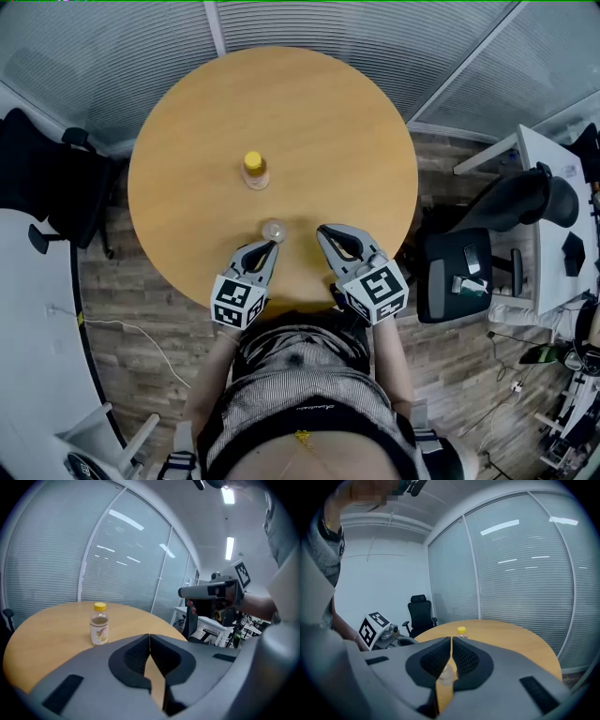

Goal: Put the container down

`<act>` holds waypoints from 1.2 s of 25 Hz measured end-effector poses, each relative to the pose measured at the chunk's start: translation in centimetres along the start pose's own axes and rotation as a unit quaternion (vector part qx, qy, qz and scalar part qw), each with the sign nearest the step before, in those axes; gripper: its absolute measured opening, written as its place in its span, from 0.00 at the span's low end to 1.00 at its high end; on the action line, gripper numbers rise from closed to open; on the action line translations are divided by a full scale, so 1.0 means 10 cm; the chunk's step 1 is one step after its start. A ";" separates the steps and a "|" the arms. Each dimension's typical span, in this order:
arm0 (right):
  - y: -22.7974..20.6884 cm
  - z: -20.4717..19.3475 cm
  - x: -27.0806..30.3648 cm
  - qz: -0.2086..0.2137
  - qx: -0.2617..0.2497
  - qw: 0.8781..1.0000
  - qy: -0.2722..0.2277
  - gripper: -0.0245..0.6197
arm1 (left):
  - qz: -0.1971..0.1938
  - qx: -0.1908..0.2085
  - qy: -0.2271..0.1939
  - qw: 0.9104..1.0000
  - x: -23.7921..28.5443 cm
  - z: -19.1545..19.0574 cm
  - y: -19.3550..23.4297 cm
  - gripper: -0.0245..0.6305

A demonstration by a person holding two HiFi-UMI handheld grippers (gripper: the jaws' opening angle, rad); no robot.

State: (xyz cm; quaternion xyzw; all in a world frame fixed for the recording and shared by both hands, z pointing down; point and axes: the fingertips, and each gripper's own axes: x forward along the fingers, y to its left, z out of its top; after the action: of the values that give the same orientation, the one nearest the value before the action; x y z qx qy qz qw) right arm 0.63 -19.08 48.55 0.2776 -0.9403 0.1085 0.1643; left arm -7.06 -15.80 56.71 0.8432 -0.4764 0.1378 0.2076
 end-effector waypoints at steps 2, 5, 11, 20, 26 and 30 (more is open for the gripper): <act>0.03 0.02 -0.01 0.010 0.002 1.000 -0.006 0.07 | -0.012 0.002 -0.017 1.000 -0.02 0.19 -0.11 0.07; 0.08 0.09 -0.02 0.031 0.007 0.999 -0.018 0.07 | -0.028 0.005 -0.036 0.999 -0.06 0.47 -0.25 0.07; 0.20 0.35 0.00 0.071 -0.003 0.996 -0.052 0.07 | -0.027 0.013 -0.061 0.998 -0.17 0.91 -0.34 0.07; 0.39 0.55 -0.01 0.101 -0.025 0.992 -0.073 0.07 | -0.015 -0.002 -0.083 0.996 -0.32 1.29 -0.35 0.07; 0.46 0.61 0.00 0.107 -0.034 0.991 -0.079 0.07 | -0.011 0.004 -0.091 0.996 -0.40 1.34 -0.34 0.07; 0.48 0.62 0.01 0.111 -0.038 0.990 -0.082 0.07 | -0.005 0.003 -0.094 0.996 -0.43 1.36 -0.32 0.07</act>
State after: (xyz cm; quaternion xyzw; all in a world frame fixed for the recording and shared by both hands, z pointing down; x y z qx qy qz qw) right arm -3.68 -17.02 42.34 0.1735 -0.9790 0.0674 0.0836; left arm -6.03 -17.66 42.21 0.8552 -0.4895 0.0583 0.1603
